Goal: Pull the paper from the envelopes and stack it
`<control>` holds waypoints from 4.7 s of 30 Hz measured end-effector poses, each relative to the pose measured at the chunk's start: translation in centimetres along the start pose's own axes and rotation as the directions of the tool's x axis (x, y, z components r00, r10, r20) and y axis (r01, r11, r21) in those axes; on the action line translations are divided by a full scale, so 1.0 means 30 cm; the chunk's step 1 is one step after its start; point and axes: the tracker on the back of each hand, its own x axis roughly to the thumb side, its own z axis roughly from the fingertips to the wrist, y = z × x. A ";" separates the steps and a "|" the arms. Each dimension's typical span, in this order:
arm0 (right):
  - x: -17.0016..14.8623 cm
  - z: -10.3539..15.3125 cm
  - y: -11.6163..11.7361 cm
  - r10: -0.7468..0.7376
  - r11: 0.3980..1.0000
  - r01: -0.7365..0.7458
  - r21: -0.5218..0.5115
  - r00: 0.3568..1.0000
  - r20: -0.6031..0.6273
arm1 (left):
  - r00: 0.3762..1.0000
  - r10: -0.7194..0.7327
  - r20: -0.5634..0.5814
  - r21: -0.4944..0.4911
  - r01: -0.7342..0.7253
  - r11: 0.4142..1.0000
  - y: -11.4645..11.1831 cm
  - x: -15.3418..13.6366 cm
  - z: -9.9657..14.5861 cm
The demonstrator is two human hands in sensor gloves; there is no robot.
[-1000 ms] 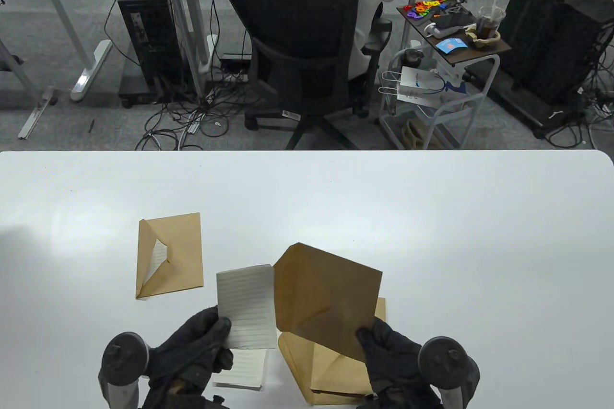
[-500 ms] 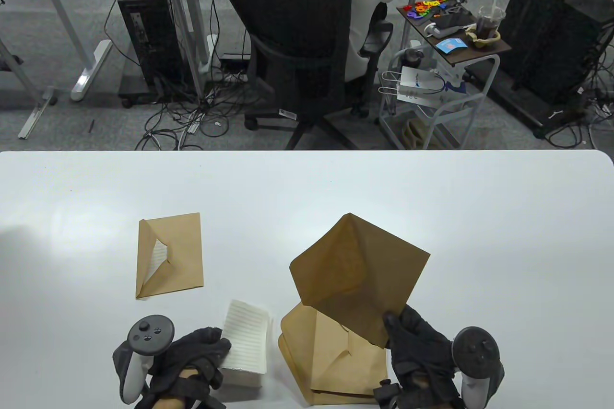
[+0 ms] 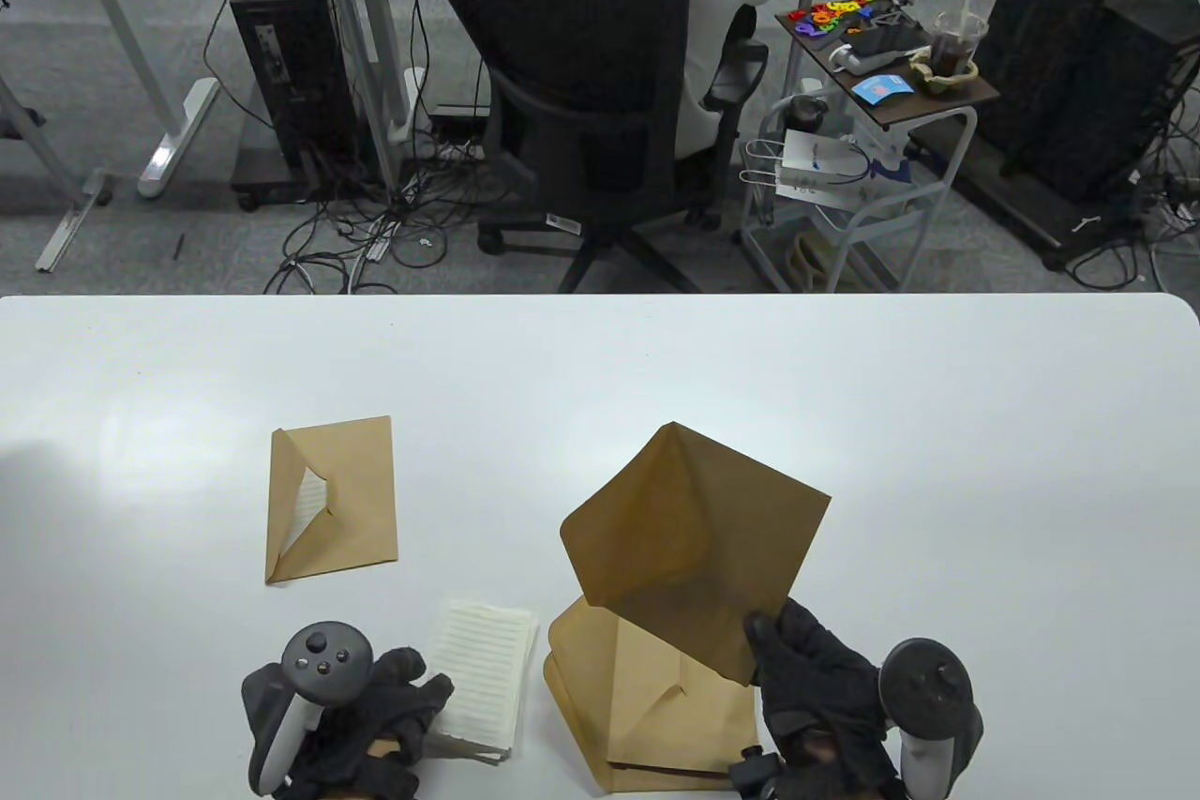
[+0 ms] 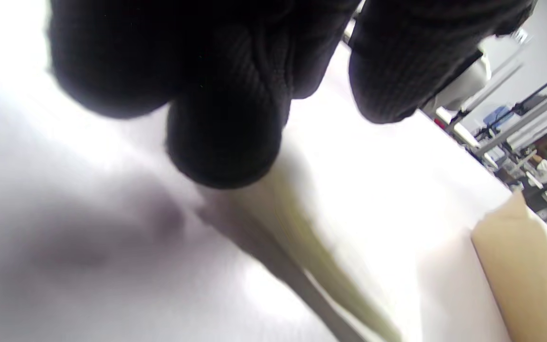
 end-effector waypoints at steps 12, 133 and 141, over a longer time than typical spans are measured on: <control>0.002 -0.003 0.010 0.030 0.998 -0.029 0.049 0.999 -0.025 | 0.884 -0.365 0.293 0.425 0.222 0.878 0.191 0.006 0.062; 0.005 -0.004 0.075 0.810 0.586 -0.810 -0.029 0.585 0.039 | 0.915 -0.321 -0.244 0.232 0.376 0.897 0.212 -0.204 -0.335; 0.005 -0.004 0.076 0.807 0.589 -0.808 -0.009 0.589 0.037 | 0.839 -0.359 -0.410 0.192 0.464 0.865 0.222 -0.201 -0.409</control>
